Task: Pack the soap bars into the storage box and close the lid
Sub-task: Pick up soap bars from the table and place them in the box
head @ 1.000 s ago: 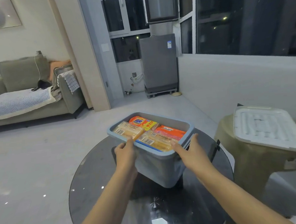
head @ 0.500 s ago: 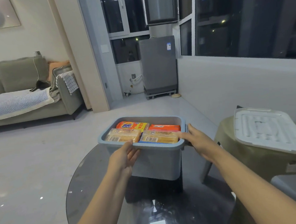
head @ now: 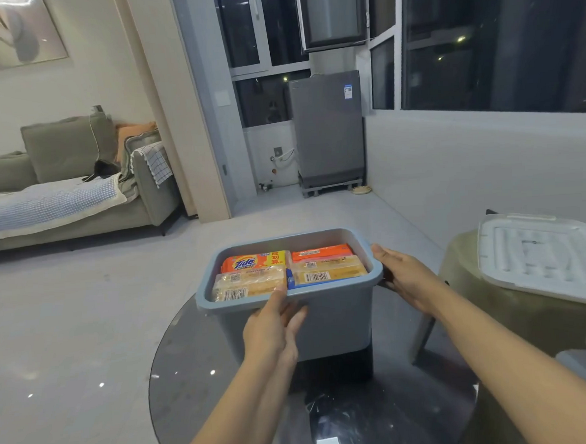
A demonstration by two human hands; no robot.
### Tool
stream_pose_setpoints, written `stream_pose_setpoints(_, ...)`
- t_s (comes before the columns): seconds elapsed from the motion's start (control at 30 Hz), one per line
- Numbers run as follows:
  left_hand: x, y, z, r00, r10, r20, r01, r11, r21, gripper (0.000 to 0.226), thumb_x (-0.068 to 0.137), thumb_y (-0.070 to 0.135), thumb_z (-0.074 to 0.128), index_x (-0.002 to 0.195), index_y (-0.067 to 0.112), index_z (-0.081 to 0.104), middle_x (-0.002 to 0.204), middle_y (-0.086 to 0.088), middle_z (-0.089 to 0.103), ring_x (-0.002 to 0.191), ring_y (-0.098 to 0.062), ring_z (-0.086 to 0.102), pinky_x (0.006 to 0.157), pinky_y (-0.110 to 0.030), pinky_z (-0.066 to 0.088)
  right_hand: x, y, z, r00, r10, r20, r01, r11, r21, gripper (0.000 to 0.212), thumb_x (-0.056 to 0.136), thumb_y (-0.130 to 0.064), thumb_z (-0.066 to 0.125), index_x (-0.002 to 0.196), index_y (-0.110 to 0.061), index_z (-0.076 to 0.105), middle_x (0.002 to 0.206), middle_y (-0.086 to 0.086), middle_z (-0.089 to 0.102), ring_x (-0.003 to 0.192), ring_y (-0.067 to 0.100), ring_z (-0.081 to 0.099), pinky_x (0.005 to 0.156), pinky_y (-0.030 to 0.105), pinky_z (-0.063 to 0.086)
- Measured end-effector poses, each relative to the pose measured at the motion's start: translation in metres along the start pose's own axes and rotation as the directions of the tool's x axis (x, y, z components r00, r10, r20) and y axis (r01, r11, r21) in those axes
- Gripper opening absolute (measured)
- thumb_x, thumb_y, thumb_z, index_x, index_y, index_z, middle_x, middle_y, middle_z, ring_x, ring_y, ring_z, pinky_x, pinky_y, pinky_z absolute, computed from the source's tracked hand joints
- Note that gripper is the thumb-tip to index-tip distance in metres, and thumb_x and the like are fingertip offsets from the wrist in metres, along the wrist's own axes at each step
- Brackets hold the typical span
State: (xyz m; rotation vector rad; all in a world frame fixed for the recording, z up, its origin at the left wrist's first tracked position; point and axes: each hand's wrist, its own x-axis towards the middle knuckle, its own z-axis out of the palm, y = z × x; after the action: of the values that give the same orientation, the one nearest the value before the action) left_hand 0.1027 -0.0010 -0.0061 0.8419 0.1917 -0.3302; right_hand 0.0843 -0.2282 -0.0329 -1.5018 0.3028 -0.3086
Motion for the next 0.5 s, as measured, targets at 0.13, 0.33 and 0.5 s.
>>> stream_pose_setpoints(0.13, -0.004, -0.003, -0.001, 1.000, -0.025, 0.000, 0.025, 1.000, -0.015, 0.012, 0.089, 0.003, 0.061, 0.087, 0.012, 0.053, 0.096, -0.014, 0.066, 0.085, -0.026, 0.067, 0.086, -0.045, 0.054, -0.008, 0.000, -0.001, 1.000, -0.002, 0.003, 0.002, 1.000, -0.011, 0.044, 0.092, -0.041, 0.046, 0.126, -0.015, 0.056, 0.111, 0.009, 0.070, 0.108, 0.023, 0.063, 0.090, 0.031, 0.050)
stream_pose_setpoints(0.33, -0.014, -0.009, -0.002, 0.998, -0.060, 0.035, 0.059, 0.998, 0.020, 0.010, 0.088, 0.011, 0.063, 0.092, 0.007, 0.056, 0.097, -0.013, 0.065, 0.084, -0.022, 0.065, 0.084, -0.041, 0.052, -0.029, -0.003, -0.005, 0.999, -0.043, 0.019, 0.045, 0.996, -0.080, 0.029, 0.091, -0.041, 0.050, 0.115, -0.031, 0.062, 0.102, -0.007, 0.074, 0.095, 0.009, 0.068, 0.070, 0.018, 0.055)
stream_pose_setpoints(0.5, -0.028, -0.041, 0.009, 0.963, -0.255, 0.085, 0.218, 0.928, 0.303, 0.033, 0.083, 0.025, 0.070, 0.107, 0.006, 0.058, 0.100, -0.012, 0.064, 0.086, -0.023, 0.066, 0.066, -0.032, 0.056, -0.048, -0.003, -0.020, 0.989, -0.135, -0.062, 0.104, 0.927, -0.360, 0.033, 0.086, -0.047, 0.053, 0.116, -0.035, 0.061, 0.100, -0.021, 0.066, 0.097, 0.003, 0.062, 0.082, 0.026, 0.053)
